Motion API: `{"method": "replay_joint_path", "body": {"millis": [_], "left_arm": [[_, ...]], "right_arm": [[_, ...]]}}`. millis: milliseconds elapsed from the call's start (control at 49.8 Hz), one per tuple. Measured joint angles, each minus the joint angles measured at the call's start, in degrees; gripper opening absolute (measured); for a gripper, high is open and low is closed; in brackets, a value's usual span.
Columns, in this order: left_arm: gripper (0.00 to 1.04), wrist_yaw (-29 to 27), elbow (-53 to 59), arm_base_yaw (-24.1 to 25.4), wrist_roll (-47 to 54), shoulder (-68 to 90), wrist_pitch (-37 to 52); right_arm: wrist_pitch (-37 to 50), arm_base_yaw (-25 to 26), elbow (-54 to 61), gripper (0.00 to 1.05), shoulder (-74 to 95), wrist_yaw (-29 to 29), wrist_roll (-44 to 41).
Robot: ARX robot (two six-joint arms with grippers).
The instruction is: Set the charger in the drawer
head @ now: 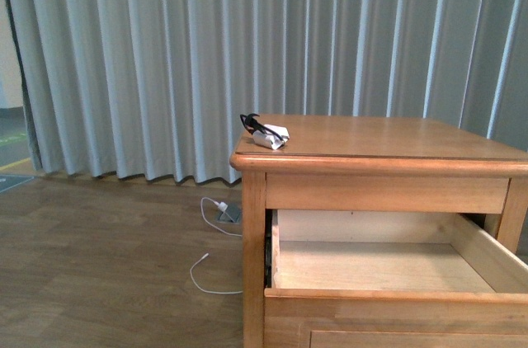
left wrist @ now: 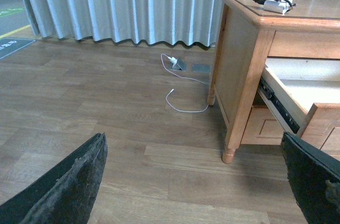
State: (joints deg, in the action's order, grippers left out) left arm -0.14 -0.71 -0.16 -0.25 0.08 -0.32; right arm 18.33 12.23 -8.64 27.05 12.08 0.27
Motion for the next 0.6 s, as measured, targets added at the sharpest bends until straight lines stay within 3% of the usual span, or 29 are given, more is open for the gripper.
{"method": "replay_joint_path", "body": {"millis": [602], "left_arm": [[0.99, 0.0, 0.0, 0.0, 0.0, 0.0, 0.0]], "right_arm": [[0.0, 0.0, 0.0, 0.97, 0.0, 0.0, 0.0]]}}
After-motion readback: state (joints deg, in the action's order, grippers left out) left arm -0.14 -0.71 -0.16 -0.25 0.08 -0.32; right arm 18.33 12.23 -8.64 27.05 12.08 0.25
